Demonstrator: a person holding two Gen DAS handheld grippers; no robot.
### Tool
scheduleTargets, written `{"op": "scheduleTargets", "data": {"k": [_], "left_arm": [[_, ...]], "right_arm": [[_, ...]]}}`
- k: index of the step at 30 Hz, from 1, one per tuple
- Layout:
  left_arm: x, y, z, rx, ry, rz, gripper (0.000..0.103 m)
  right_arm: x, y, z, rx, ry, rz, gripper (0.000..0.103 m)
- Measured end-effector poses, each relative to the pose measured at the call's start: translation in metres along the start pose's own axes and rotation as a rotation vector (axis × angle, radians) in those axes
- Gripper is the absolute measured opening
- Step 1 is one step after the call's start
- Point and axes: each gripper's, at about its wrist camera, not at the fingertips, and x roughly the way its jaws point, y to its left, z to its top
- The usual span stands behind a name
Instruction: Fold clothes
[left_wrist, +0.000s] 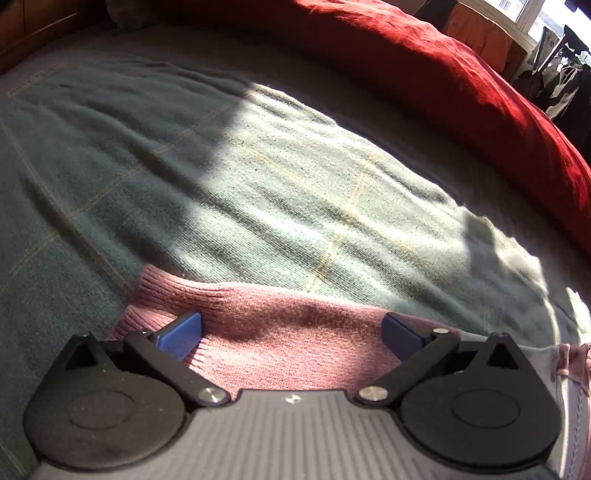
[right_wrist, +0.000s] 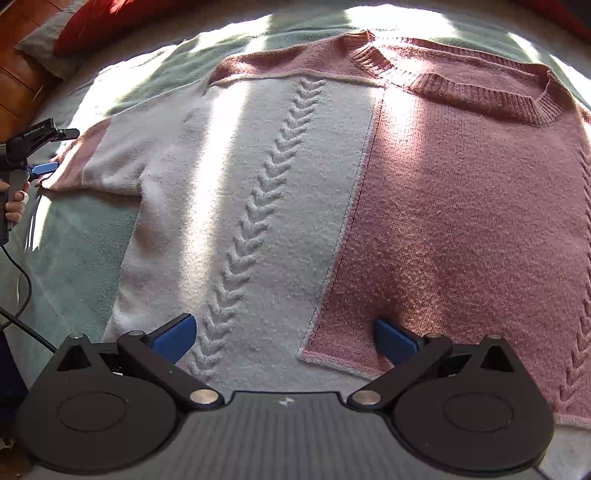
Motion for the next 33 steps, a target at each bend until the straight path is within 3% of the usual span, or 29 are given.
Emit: {"op": "scheduleTargets", "data": {"k": [1,6,9,15,20,24,27,31,33], "left_arm": [[0.000,-0.003,0.002,0.019,0.008,0.012,0.102],[-0.036,-0.031,-0.015,0.000,-0.047,-0.068,0.102],[-0.045,-0.070,-0.041,0.061,-0.001,-0.174,0.102],[-0.041,-0.131,-0.086,0.205,0.032,-0.261,0.102],[-0.031,-0.136,-0.096,0.243,0.051,-0.263,0.102],[-0.037,-0.114,-0.077,0.149,0.031,-0.146,0.102],[-0.050,-0.117,-0.072,0.106,0.039,-0.237,0.102],[-0.046,-0.152,-0.085,0.179,0.078,-0.377,0.102],[-0.035,-0.161,-0.093,0.191,0.106,-0.368,0.102]], "right_arm": [[-0.001,-0.002,-0.001,0.006,-0.009,0.010,0.103],[-0.006,-0.012,-0.006,0.075,-0.066,0.056,0.103],[-0.007,-0.017,-0.009,0.116,-0.098,0.078,0.103],[-0.008,-0.012,-0.016,0.086,-0.137,0.065,0.103],[-0.008,0.002,-0.023,0.017,-0.175,0.000,0.103],[-0.017,0.004,-0.024,0.020,-0.189,0.001,0.103],[-0.026,0.002,-0.022,0.076,-0.175,0.034,0.103],[-0.031,0.003,-0.022,0.113,-0.175,0.040,0.103],[-0.034,0.005,-0.024,0.119,-0.182,0.038,0.103]]}}
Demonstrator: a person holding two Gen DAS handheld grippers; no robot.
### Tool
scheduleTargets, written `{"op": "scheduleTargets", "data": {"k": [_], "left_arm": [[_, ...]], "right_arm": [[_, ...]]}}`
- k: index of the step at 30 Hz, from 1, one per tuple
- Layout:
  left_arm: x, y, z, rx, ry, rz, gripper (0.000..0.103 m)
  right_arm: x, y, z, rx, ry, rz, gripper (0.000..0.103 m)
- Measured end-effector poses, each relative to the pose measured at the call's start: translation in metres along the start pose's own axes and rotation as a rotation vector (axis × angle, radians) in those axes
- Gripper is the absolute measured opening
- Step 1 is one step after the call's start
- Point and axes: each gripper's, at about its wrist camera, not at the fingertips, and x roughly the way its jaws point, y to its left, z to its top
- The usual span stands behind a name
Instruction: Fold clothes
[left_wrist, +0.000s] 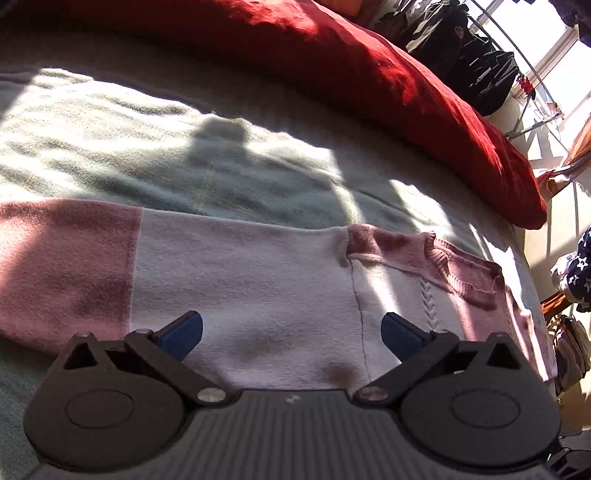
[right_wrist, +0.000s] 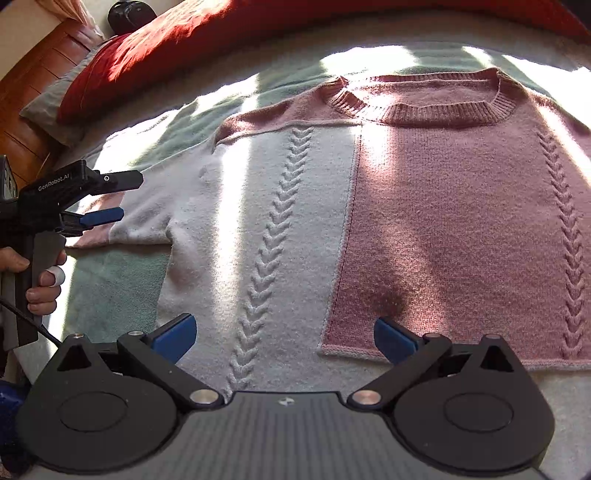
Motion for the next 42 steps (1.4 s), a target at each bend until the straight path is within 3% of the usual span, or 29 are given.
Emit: {"op": "scheduleTargets", "data": {"k": [3,6,13,19,25,30,32,37,42], "left_arm": [[0.009,0.006,-0.005,0.005,-0.010,0.078,0.102],[-0.009,0.003,-0.001,0.013,-0.059,0.194,0.102],[-0.033,-0.034,-0.007,0.073,-0.074,0.118,0.102],[-0.029,-0.083,-0.040,0.118,-0.028,0.040,0.102],[-0.033,-0.120,-0.082,0.131,0.016,0.046,0.102],[-0.037,-0.147,-0.120,0.161,0.056,0.070,0.102],[-0.039,-0.158,-0.134,0.182,0.066,0.082,0.102],[-0.044,-0.181,-0.169,0.220,0.093,0.096,0.102],[-0.042,-0.193,-0.200,0.235,0.159,0.089,0.102]], "right_arm": [[-0.007,0.000,-0.004,-0.003,0.002,-0.006,0.103],[-0.018,-0.004,-0.013,-0.028,-0.001,-0.029,0.103],[-0.047,-0.023,-0.048,-0.099,-0.008,-0.108,0.103],[-0.078,-0.046,-0.076,-0.078,-0.024,-0.148,0.103],[-0.101,-0.086,-0.104,-0.021,-0.042,-0.181,0.103],[-0.099,-0.126,-0.132,0.038,0.038,-0.207,0.103],[-0.110,-0.138,-0.144,0.056,0.017,-0.217,0.103],[-0.140,-0.148,-0.158,0.089,-0.037,-0.148,0.103],[-0.142,-0.122,-0.156,-0.023,-0.080,0.003,0.103]]}}
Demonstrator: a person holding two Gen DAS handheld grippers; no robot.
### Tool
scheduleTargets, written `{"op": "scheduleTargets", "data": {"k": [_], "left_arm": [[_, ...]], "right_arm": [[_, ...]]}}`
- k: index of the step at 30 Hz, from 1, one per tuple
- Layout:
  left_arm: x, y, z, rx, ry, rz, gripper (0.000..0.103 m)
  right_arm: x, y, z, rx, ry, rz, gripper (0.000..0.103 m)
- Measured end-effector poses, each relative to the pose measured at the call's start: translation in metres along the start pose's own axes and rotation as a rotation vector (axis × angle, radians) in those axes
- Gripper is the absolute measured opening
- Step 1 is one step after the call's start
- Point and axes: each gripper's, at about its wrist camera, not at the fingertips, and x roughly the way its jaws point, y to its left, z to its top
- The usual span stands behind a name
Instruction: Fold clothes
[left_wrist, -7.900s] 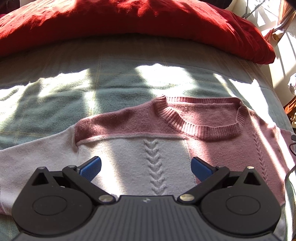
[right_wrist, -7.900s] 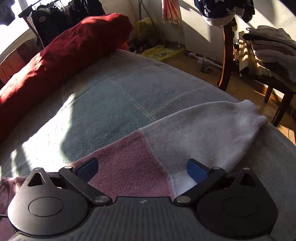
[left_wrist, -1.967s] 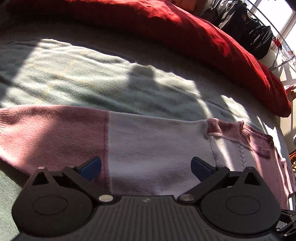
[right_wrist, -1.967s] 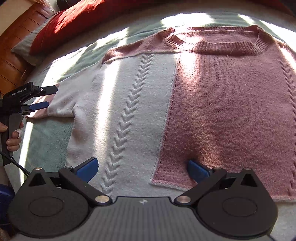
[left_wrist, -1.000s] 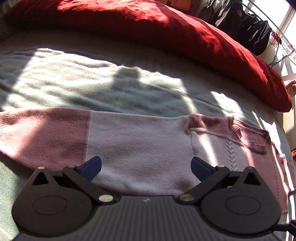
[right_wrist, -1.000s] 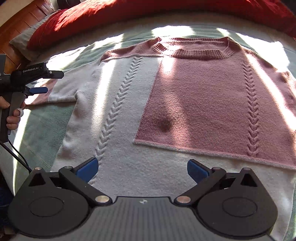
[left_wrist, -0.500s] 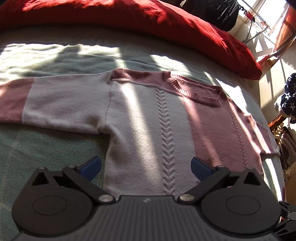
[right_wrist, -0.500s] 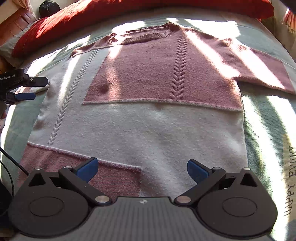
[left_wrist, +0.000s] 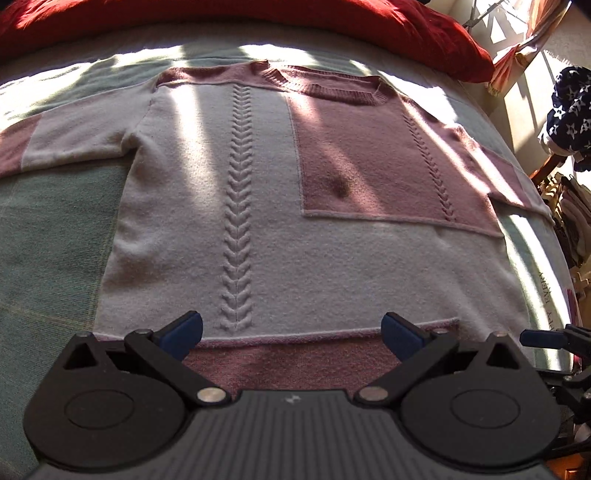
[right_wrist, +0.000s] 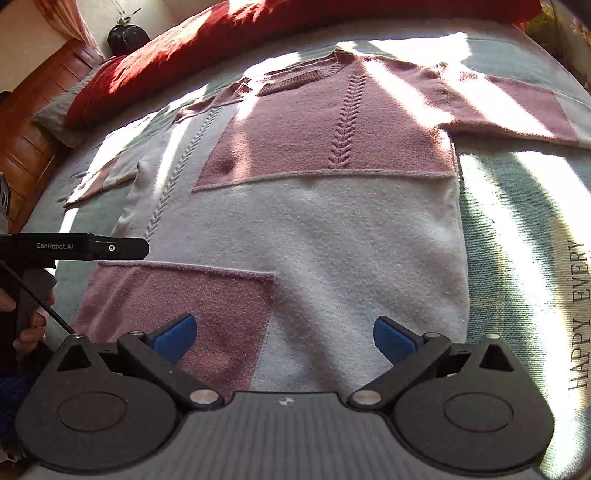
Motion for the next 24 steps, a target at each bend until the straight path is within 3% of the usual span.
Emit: {"op": "scheduleTargets", "data": {"k": [5,11,18,21,24], "left_arm": [[0.013,0.007,-0.025,-0.023,0.083,-0.002,0.102],[0.008,0.009,-0.046,0.092,0.068,0.000,0.102],[0.010,0.018,-0.042,0.025,0.057,-0.015,0.102],[0.009,0.021,-0.043,0.037,0.062,-0.031,0.102],[0.009,0.020,-0.044,0.074,0.068,-0.040,0.102]], "right_arm": [[0.029,0.013,-0.008,-0.019,0.044,0.063,0.103],[0.024,0.016,-0.035,-0.003,0.114,0.036,0.103],[0.019,0.045,-0.029,-0.101,0.110,0.091,0.103],[0.037,0.045,-0.036,-0.030,0.183,0.121,0.103],[0.033,0.049,-0.051,-0.005,0.197,0.132,0.103]]}}
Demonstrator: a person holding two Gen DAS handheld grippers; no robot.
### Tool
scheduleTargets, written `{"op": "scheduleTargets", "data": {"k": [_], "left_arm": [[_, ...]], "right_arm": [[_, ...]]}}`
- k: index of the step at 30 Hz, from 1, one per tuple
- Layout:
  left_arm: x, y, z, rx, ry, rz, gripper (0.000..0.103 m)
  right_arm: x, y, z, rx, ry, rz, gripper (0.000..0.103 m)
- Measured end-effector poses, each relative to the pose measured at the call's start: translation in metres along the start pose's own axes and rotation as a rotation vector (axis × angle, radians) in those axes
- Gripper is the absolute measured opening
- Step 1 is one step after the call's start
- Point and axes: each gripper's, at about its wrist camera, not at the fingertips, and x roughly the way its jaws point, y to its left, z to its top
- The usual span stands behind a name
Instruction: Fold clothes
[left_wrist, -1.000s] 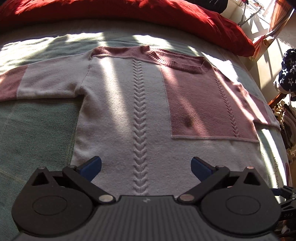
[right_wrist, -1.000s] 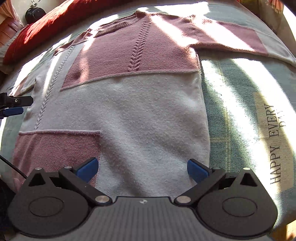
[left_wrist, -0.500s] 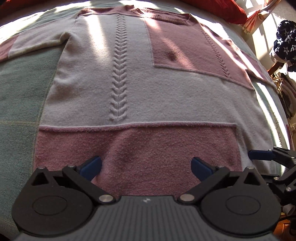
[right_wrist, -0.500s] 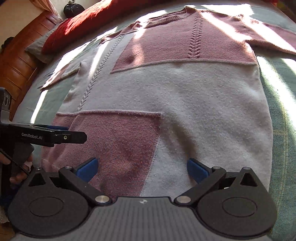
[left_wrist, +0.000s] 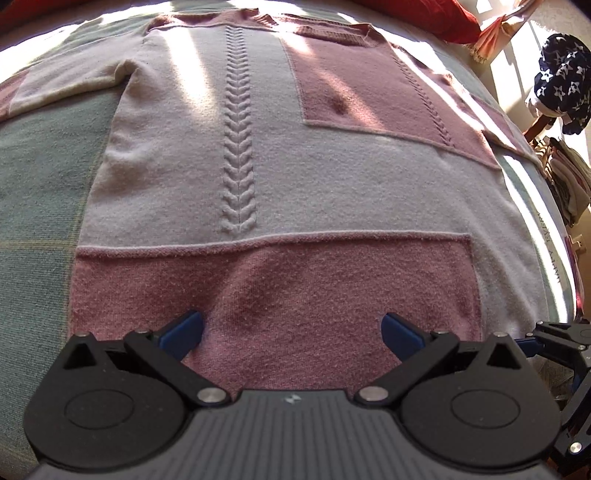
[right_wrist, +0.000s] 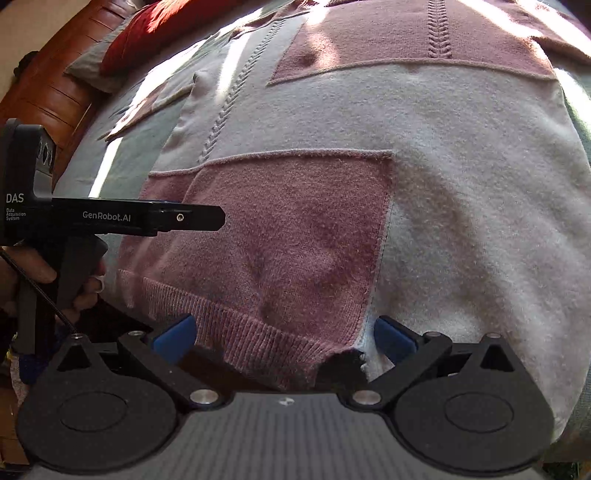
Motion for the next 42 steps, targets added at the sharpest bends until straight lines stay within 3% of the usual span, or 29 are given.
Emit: {"op": "scheduleTargets", "data": {"k": [4,11,16,20,27,30,33,38,42], "left_arm": [[-0.002,-0.005,0.001,0.048,0.014,0.017,0.102],[-0.025,0.013,-0.013,0.002,0.009,0.003,0.102],[-0.028,0.030,-0.046,-0.093,0.086,0.020,0.102],[-0.044,0.029,-0.057,-0.115,0.087,0.038,0.102],[-0.041,0.039,-0.001,-0.084,-0.079,-0.020,0.102],[-0.015,0.042,0.022,-0.051,-0.086,-0.023,0.102],[-0.004,0.052,0.024,-0.050,-0.084,-0.019,0.102],[-0.019,0.051,0.024,-0.062,-0.077,0.001,0.102],[-0.022,0.043,0.043,-0.019,-0.117,-0.019,0.102]], "right_arm": [[-0.009,0.013,0.001,-0.065,-0.002,-0.023,0.103],[-0.005,0.034,0.028,-0.227,-0.074,0.010,0.103],[0.012,0.037,0.032,-0.212,-0.030,0.040,0.103],[0.014,0.025,0.023,-0.176,0.024,0.034,0.103],[0.010,0.044,0.030,-0.290,-0.016,0.059,0.103],[0.020,0.051,0.035,-0.311,-0.015,0.077,0.103],[0.034,0.049,0.032,-0.305,0.030,0.070,0.103],[0.029,0.034,0.014,-0.305,0.013,0.087,0.103],[0.030,0.033,0.014,-0.301,0.014,0.079,0.103]]}}
